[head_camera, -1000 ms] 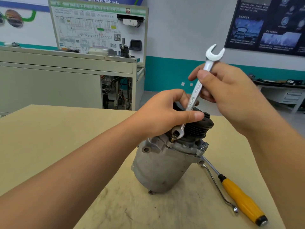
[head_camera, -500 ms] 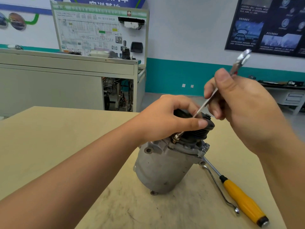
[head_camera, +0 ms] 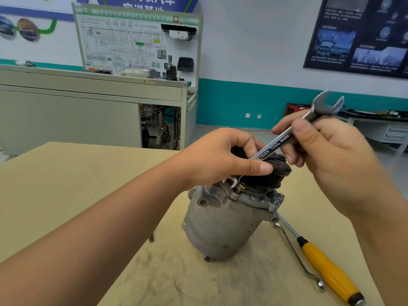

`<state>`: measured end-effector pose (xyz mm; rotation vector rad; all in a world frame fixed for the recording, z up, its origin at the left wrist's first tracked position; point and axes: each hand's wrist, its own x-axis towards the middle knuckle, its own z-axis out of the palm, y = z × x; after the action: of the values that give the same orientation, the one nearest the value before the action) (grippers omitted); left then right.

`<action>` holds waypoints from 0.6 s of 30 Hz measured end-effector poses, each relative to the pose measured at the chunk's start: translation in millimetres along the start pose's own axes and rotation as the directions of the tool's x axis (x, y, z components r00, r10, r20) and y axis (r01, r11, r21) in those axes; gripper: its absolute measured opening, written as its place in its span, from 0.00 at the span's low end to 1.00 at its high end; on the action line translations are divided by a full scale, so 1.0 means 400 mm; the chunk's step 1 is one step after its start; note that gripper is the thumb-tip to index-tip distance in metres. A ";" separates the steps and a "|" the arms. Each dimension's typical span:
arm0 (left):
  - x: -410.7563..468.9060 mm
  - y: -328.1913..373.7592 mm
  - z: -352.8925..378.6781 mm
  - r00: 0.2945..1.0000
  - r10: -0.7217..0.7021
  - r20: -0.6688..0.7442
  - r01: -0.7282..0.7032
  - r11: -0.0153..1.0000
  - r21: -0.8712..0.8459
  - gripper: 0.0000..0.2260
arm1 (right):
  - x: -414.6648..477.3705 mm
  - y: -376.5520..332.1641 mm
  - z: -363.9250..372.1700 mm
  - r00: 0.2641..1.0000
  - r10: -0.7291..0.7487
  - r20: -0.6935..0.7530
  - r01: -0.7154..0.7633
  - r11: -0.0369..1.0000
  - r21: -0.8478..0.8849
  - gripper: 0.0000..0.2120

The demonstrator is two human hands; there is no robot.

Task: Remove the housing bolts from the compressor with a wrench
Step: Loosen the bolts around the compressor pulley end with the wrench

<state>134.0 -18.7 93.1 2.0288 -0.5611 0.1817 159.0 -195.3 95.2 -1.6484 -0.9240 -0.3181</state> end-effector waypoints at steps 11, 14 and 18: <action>0.011 0.018 0.015 1.000 0.010 -0.027 -0.008 0.997 0.072 0.10 | -0.001 0.005 -0.012 0.988 -0.112 -0.102 0.100 0.988 -0.120 0.14; 0.015 0.015 0.017 0.999 0.014 -0.042 -0.010 0.996 0.092 0.09 | -0.007 0.010 -0.011 0.986 -0.126 -0.112 0.114 0.988 -0.106 0.14; 0.011 0.015 0.018 0.999 0.015 -0.047 -0.009 0.993 0.115 0.06 | -0.014 0.021 -0.015 0.982 -0.158 -0.103 0.148 0.984 -0.097 0.14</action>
<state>134.3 -28.8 95.8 2.1266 -0.5438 0.2743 162.9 -203.0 87.5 -1.6257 -0.9663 -0.5577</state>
